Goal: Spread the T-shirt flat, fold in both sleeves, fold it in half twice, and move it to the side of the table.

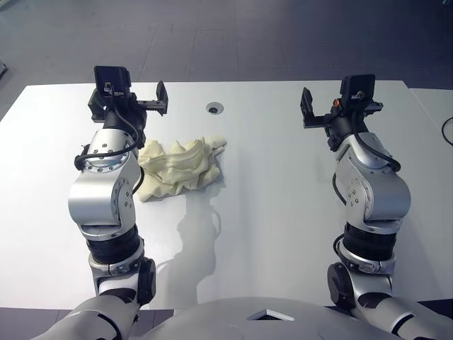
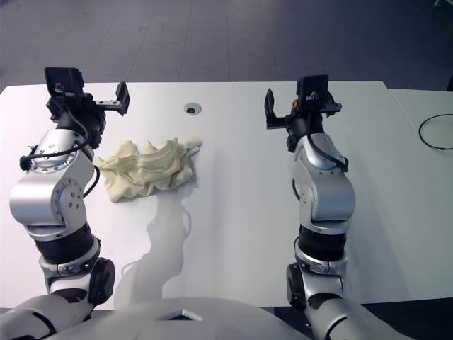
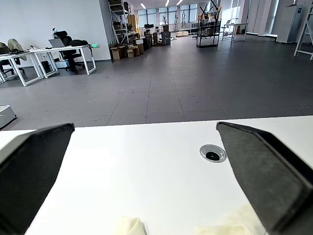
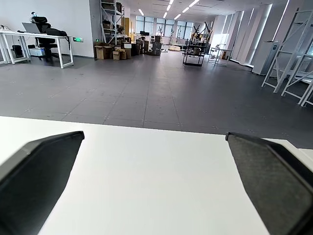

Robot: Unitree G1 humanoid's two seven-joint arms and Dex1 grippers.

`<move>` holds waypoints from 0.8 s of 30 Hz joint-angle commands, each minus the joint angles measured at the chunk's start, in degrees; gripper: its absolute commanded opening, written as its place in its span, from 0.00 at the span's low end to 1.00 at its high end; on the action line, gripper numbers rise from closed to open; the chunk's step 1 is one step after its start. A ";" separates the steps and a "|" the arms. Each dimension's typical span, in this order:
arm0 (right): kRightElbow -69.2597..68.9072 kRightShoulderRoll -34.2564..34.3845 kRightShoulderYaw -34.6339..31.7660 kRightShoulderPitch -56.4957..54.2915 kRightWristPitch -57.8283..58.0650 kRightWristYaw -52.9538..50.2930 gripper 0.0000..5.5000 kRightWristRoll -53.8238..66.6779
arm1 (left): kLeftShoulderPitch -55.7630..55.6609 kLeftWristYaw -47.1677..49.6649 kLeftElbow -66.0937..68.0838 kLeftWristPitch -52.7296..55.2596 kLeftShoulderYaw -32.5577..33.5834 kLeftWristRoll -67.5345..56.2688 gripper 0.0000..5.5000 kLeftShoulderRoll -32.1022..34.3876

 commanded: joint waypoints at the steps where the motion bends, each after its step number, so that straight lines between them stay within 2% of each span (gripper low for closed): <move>1: 0.14 0.22 0.07 -0.01 0.29 -0.23 0.98 -0.03 | 0.20 -0.11 0.26 0.02 -0.15 0.26 0.98 0.05; 24: -0.44 -0.20 0.06 0.68 0.73 -0.64 0.98 -0.22 | 0.40 -0.16 0.29 0.07 -0.24 0.20 0.98 -0.11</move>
